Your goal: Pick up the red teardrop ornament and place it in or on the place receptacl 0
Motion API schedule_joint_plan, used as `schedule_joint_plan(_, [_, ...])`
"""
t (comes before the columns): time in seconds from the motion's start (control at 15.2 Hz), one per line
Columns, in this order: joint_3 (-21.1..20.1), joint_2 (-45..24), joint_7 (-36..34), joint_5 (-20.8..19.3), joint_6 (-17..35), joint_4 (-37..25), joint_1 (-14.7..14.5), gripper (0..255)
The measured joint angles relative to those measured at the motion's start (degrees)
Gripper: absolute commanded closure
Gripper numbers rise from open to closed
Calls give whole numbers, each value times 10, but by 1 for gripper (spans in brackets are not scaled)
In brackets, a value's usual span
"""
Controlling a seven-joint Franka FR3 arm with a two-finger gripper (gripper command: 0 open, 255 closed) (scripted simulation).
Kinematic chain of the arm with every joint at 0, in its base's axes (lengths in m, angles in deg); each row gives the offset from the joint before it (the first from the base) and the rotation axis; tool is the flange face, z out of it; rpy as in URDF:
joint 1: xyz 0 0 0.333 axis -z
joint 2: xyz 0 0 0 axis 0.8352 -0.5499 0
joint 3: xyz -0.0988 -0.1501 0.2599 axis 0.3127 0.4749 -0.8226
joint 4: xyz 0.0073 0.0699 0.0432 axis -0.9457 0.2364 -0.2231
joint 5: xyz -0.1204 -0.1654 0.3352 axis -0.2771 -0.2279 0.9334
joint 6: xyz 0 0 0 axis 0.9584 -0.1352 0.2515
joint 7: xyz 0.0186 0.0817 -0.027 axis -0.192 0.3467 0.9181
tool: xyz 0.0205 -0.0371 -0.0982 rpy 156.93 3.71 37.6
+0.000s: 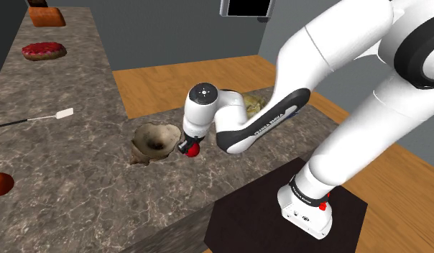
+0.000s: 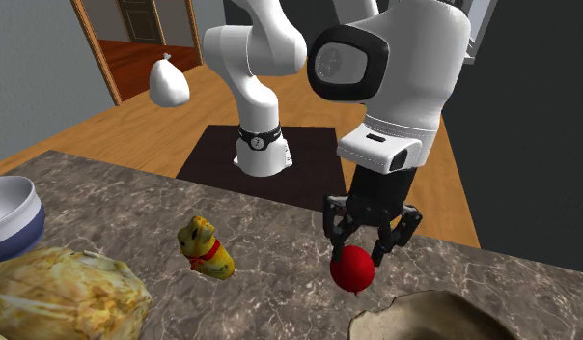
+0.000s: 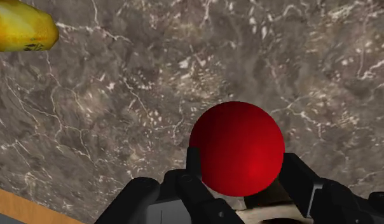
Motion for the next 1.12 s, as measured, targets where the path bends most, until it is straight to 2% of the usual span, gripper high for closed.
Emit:
schedule_joint_plan(0.26, [6,34,48,57,-21,-1,-12,255])
schedule_joint_plan(0.33, [6,34,48,57,-21,-1,-12,0])
schedule_joint_plan(0.4, [6,34,48,57,-21,-1,-12,0])
schedule_joint_plan(0.53, [12,-7,94,49,-52,-26,-9,0])
schedule_joint_plan(0.86, [26,-150,266,11,-202,-123,-5,0])
schedule_joint_plan(1.12, [40,-195,285,-20,-216,-137,-6,0])
